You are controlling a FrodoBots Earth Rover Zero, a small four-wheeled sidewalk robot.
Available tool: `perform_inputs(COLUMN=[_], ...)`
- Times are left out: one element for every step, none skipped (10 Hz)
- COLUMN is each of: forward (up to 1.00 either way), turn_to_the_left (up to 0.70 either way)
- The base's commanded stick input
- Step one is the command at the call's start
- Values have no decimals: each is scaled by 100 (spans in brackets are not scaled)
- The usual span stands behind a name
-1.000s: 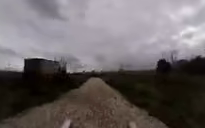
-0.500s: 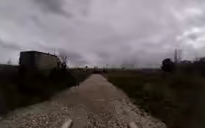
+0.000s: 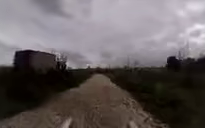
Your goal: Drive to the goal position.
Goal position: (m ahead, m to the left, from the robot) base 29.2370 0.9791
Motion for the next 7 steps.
perform_inputs(forward=[70,70,70,70,70,70,70], turn_to_the_left=[0,0,0,0,0,0,0])
